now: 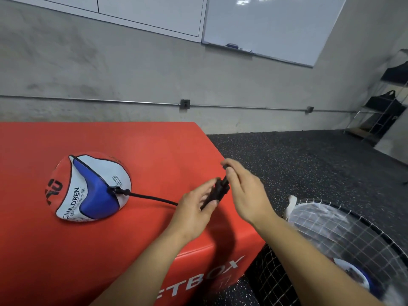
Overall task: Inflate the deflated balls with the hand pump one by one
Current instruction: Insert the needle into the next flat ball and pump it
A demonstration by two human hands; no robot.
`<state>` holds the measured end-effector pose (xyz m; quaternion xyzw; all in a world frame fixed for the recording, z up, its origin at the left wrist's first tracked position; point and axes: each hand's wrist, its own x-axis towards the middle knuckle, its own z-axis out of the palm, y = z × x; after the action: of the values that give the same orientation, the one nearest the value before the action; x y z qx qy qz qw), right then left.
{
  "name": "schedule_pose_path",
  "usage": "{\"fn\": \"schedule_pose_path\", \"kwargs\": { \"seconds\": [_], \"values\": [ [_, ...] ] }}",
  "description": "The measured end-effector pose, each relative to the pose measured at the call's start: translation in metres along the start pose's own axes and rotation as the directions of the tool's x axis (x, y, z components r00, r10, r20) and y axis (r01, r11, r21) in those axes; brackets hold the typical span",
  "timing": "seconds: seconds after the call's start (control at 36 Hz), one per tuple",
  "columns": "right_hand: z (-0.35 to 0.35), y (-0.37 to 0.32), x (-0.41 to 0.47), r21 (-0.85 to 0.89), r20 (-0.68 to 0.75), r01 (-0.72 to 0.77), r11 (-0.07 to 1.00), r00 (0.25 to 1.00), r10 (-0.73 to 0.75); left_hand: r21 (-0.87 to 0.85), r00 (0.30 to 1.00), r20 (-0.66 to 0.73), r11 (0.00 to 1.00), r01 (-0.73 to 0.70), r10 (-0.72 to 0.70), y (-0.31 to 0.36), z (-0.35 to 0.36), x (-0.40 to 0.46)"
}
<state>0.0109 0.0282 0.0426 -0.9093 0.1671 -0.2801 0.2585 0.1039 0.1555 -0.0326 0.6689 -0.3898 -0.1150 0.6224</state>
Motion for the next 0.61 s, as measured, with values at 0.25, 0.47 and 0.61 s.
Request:
{"fn": "schedule_pose_path", "kwargs": {
  "seconds": [0.25, 0.47, 0.61],
  "values": [
    [-0.001, 0.014, -0.01, 0.049, 0.072, 0.018, 0.999, 0.997, -0.022, 0.026, 1.0, 0.003, 0.999, -0.02, 0.02, 0.001, 0.006, -0.001],
    [-0.038, 0.018, -0.006, 0.149, -0.087, 0.04, 0.988, 0.996, -0.027, 0.053, 0.996, 0.071, 0.997, -0.048, 0.044, 0.004, 0.009, -0.002],
    [-0.08, 0.022, -0.005, 0.278, -0.128, 0.018, 0.96, 0.992, 0.018, 0.085, 0.992, 0.117, 0.995, -0.056, 0.046, 0.004, 0.011, -0.002]
  ]
}}
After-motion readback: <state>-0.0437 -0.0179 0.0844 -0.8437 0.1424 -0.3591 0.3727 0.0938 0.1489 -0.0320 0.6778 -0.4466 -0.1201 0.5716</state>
